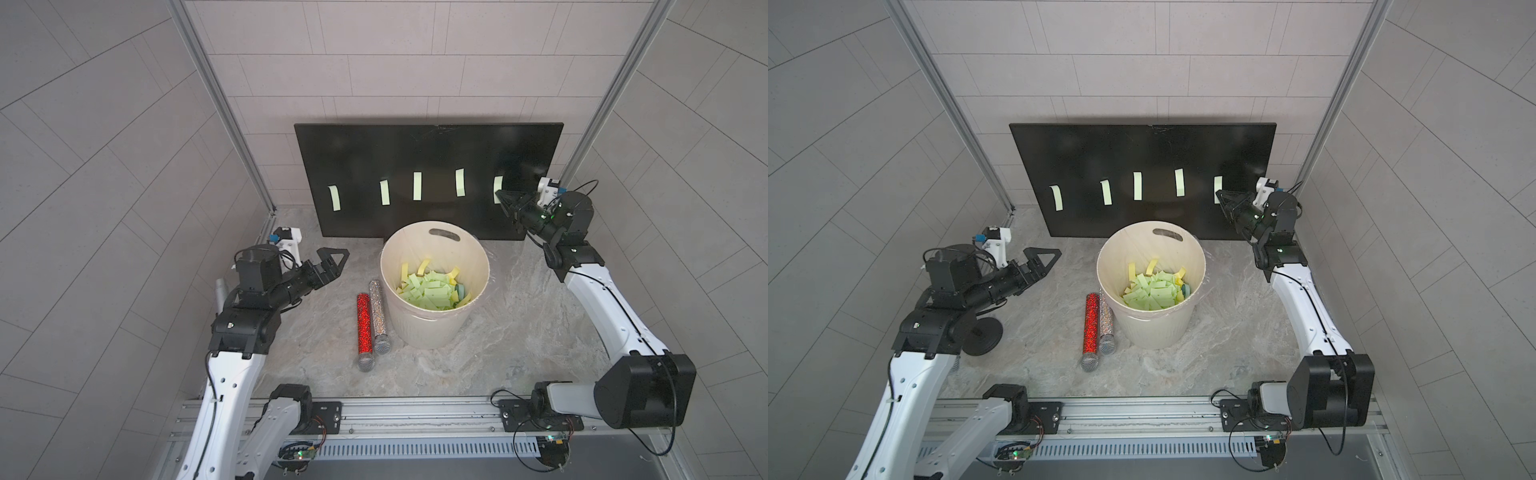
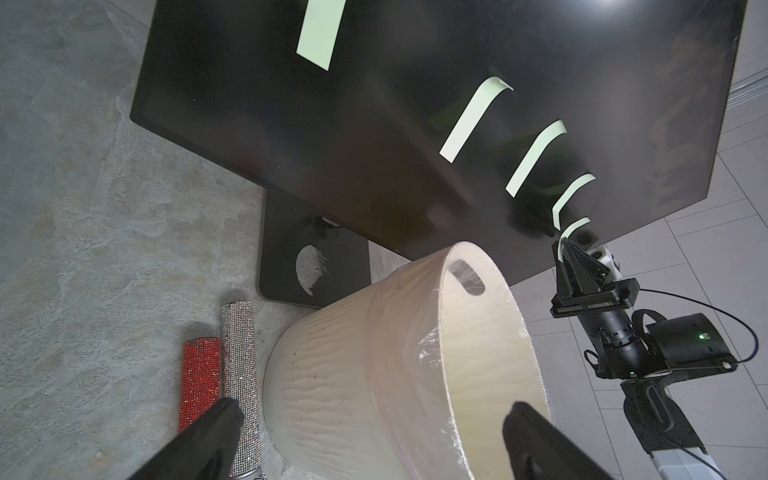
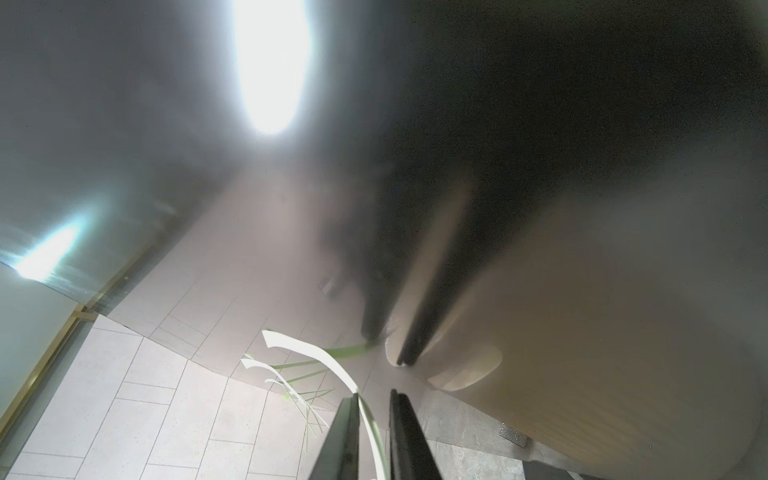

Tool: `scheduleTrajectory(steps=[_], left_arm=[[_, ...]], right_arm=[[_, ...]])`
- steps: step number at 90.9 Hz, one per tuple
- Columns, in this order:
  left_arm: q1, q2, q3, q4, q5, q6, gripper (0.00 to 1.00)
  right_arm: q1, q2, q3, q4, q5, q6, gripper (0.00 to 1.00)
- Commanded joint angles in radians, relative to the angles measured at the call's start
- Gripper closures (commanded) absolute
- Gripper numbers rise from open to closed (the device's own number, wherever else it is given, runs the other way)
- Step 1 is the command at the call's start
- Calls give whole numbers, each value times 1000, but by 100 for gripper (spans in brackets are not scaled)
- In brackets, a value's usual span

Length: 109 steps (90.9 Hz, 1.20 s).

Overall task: Remove the sticky note from the monitor
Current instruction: Tear off the sticky note from the monitor.

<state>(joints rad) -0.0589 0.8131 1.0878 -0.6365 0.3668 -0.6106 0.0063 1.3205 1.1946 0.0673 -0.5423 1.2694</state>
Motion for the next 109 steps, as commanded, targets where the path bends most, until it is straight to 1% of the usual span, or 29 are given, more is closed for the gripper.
scheduleTrajectory(steps=[1, 11, 35, 69, 109], left_arm=[[5, -9, 16, 8, 5, 10, 0], [4, -13, 15, 7, 4, 10, 0], [4, -19, 15, 3, 4, 9, 0], [4, -24, 23, -3, 7, 5, 0], [4, -29, 23, -4, 31, -26, 0]], right_arm=[[0, 3, -11, 8, 1, 5, 88], [1, -1, -11, 7, 1, 5, 92], [1, -11, -12, 3, 0, 1, 100], [0, -46, -13, -17, -1, -1, 100], [0, -168, -48, -83, -8, -31, 100]])
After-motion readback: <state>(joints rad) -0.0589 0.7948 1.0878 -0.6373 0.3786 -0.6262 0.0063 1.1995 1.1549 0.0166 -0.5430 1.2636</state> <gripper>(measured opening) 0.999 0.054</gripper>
